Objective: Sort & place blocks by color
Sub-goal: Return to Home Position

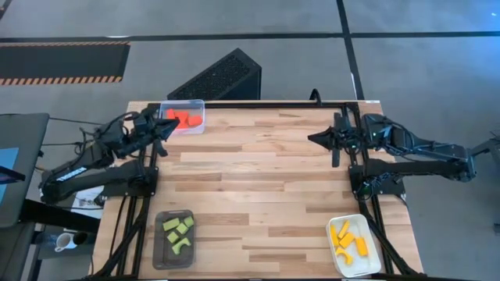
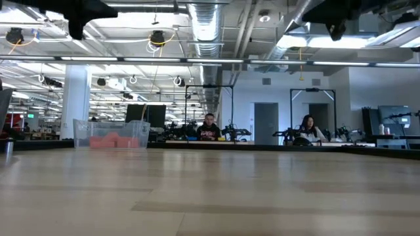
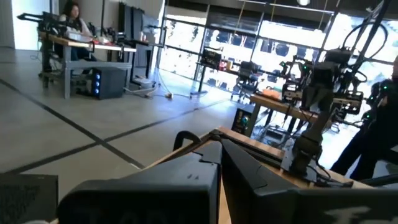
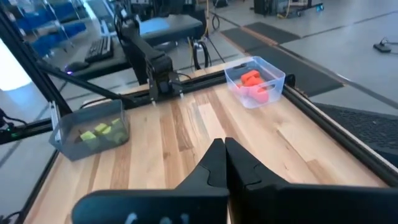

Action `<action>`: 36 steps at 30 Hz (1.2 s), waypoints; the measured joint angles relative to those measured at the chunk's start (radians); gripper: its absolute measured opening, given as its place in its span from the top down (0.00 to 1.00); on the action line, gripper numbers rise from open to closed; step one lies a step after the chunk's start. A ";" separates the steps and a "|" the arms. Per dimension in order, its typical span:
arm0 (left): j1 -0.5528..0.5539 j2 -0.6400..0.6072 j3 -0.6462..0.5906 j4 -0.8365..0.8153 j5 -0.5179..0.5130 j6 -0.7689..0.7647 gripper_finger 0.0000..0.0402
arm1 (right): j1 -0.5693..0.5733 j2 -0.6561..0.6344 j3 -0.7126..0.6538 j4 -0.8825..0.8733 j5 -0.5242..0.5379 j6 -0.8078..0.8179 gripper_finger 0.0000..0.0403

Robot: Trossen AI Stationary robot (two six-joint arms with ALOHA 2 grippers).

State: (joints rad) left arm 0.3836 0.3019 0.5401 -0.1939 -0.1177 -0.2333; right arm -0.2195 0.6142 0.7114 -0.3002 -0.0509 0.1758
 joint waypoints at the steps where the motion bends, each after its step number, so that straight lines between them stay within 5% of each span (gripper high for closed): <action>1: 0.000 -0.018 -0.017 0.000 0.000 -0.002 1.00 | 0.000 -0.014 -0.028 0.024 0.000 0.006 0.99; 11: 0.000 -0.140 -0.208 0.055 0.035 -0.129 1.00 | 0.000 -0.120 -0.321 0.343 -0.001 0.132 0.99; 21: 0.000 -0.137 -0.368 0.253 0.137 -0.198 1.00 | 0.000 -0.145 -0.560 0.568 -0.001 0.250 0.99; 36: 0.000 -0.147 -0.462 0.328 0.130 -0.128 1.00 | -0.045 -0.146 -0.700 0.694 0.000 0.299 0.99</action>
State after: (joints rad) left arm 0.3832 0.1550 0.0776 0.1340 0.0122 -0.3609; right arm -0.2645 0.4686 0.0116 0.3937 -0.0509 0.4744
